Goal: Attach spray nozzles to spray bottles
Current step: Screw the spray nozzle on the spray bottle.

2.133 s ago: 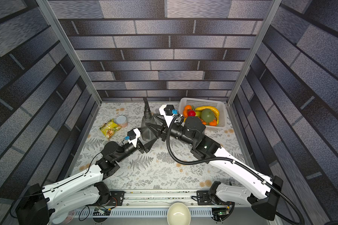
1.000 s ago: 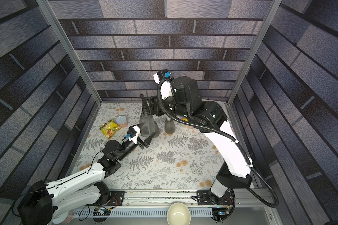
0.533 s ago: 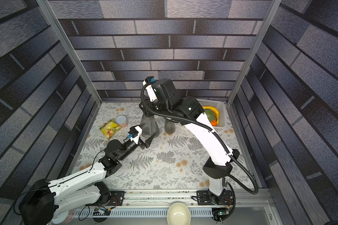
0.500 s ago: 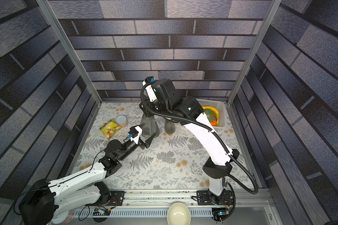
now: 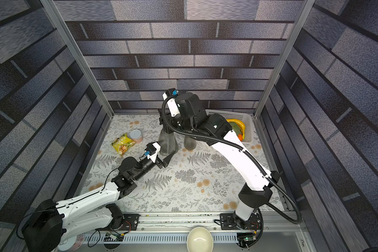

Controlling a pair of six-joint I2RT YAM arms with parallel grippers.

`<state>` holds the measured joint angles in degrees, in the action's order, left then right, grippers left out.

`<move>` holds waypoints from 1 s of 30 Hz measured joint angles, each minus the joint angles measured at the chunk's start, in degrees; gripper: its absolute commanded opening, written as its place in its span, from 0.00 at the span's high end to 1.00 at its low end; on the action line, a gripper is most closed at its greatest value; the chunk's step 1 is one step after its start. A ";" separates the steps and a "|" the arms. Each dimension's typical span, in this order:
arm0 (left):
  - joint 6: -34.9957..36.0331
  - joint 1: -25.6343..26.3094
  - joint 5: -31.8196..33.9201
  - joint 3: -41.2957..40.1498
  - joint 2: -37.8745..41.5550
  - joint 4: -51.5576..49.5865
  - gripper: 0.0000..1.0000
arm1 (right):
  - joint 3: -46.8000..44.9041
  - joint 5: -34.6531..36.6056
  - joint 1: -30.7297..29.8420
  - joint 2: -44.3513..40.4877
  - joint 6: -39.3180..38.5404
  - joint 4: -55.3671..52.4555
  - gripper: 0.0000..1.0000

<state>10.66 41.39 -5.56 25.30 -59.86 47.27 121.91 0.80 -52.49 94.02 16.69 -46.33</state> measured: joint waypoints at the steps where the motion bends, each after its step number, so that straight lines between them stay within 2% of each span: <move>1: -0.52 -0.07 -0.55 -0.24 0.02 0.13 0.25 | -4.33 -0.57 0.02 -2.19 -0.09 3.54 0.88; 5: -3.06 -0.55 -2.95 -1.09 0.02 1.36 0.25 | -20.35 -2.71 0.13 -10.47 -0.90 18.23 0.87; 9: -4.79 -0.57 -5.18 -1.29 0.02 2.05 0.25 | -31.12 -3.93 0.13 -15.54 -2.14 31.01 0.86; 14: -6.47 -0.59 -4.92 -1.29 0.24 1.60 0.25 | -31.17 -4.35 0.11 -14.36 -3.91 33.24 0.87; 25: -6.84 0.15 -3.63 -1.27 1.31 -4.79 0.25 | -30.21 -1.70 0.13 -13.03 -7.61 28.13 0.86; 30: -6.86 0.61 -3.39 -1.27 1.33 -6.14 0.25 | -30.49 -3.10 0.24 -13.03 -8.26 27.43 0.85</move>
<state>3.79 42.00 -8.95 24.03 -58.52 41.12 91.42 -2.31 -52.25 80.99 8.43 -18.90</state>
